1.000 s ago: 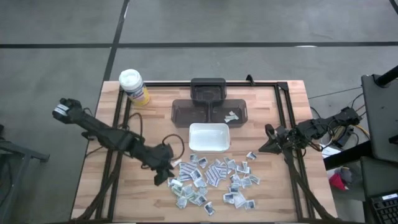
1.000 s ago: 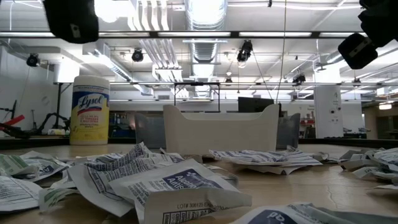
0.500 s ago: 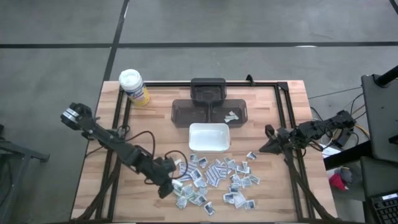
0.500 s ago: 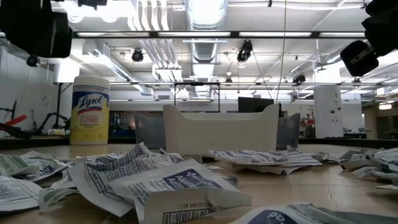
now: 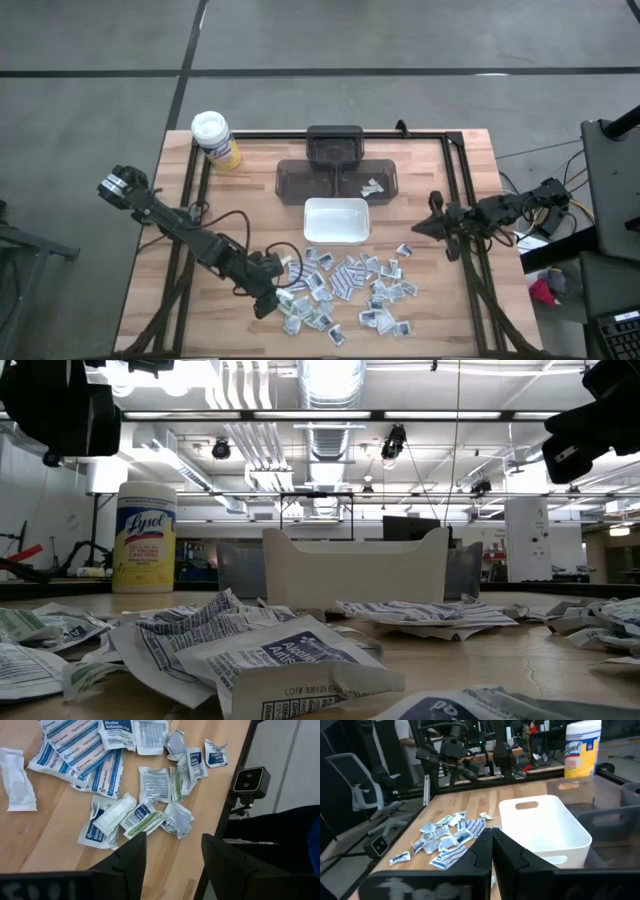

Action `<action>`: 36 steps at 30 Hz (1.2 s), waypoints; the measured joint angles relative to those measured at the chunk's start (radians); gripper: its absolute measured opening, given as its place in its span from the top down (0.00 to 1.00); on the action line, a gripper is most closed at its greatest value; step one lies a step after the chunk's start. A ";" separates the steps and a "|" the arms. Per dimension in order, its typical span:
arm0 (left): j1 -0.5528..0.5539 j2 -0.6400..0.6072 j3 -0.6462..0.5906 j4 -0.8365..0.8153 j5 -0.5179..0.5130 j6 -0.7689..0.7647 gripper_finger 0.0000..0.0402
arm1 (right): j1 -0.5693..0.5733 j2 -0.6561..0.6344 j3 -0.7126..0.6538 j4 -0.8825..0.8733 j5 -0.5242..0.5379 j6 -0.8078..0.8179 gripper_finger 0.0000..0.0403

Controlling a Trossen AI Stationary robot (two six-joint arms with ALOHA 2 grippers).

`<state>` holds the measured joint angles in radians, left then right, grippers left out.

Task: Pick & Place First Aid Supplies
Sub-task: Put the green bandage into the bottom right black bin

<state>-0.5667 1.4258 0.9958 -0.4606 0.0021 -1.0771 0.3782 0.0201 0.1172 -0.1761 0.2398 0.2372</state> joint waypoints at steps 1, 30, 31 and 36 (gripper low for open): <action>0.000 0.000 0.000 0.000 0.000 0.001 0.54 | 0.000 0.000 0.003 0.001 0.000 -0.001 0.98; -0.044 0.224 0.097 -0.066 -0.060 0.177 0.55 | 0.001 0.003 -0.019 -0.007 -0.001 -0.081 0.98; -0.044 0.242 0.116 -0.099 -0.063 0.193 0.55 | 0.001 0.003 -0.019 -0.007 -0.001 -0.083 0.98; -0.044 0.329 0.193 -0.185 -0.072 0.282 0.55 | 0.001 0.003 -0.019 -0.006 -0.001 -0.084 0.98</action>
<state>-0.6109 1.7552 1.1885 -0.6458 -0.0696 -0.7955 0.3794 0.0231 0.0986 -0.1825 0.2386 0.1534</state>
